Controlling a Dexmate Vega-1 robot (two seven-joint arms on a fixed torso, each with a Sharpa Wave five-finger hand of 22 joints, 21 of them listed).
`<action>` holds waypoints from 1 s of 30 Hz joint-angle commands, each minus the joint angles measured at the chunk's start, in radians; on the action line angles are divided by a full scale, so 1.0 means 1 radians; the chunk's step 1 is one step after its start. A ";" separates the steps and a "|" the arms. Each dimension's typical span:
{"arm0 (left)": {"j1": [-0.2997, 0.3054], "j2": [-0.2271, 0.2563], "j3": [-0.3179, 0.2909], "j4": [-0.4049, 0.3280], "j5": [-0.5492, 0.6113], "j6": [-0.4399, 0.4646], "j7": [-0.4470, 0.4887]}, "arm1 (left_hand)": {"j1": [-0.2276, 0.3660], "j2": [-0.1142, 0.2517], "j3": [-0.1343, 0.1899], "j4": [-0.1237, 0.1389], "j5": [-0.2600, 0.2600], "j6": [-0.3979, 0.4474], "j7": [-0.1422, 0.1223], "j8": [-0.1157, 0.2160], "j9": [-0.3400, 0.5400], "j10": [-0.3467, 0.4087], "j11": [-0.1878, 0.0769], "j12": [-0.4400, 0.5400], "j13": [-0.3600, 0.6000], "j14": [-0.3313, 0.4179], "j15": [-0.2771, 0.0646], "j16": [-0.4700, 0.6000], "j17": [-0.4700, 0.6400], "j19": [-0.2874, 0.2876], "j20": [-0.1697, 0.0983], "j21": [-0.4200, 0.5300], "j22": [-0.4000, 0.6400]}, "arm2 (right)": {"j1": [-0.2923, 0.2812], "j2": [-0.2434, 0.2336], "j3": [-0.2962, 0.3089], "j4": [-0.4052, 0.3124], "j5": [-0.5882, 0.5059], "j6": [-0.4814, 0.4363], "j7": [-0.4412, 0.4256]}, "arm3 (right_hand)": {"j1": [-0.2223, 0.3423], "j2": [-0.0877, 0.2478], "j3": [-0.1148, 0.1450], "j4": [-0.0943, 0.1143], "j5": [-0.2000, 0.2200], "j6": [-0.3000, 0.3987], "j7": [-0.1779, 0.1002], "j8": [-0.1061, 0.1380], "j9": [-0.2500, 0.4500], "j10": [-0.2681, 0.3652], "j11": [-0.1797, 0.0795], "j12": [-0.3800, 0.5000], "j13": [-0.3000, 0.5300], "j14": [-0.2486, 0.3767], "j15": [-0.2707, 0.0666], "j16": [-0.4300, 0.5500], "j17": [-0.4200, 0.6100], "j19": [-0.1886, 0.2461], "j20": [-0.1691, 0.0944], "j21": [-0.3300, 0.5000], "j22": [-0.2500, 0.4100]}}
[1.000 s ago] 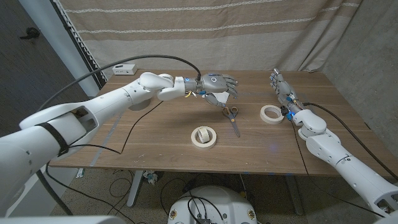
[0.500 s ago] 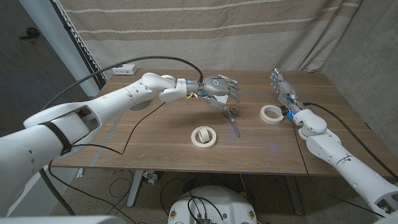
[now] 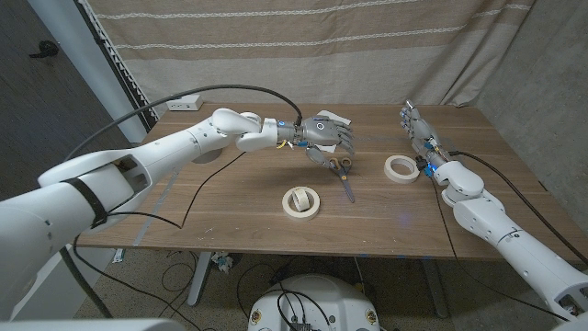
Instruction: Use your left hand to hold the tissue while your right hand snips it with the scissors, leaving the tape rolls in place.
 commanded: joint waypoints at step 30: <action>-0.009 -0.028 0.064 0.017 0.029 0.052 -0.030 | -0.006 -0.003 -0.002 0.006 0.002 -0.031 0.002 -0.006 -0.007 -0.058 -0.001 -0.012 -0.003 -0.082 -0.173 -0.016 0.002 -0.030 -0.071 -0.008 0.004 | 0.000 -0.008 0.007 -0.005 0.011 -0.022 -0.003 | 0.010 0.005 0.000 -0.003 0.008 0.000 0.003 0.002 0.002 0.005 -0.008 0.001 -0.001 -0.003 -0.003 0.004 0.002 -0.005 0.015 -0.004 0.002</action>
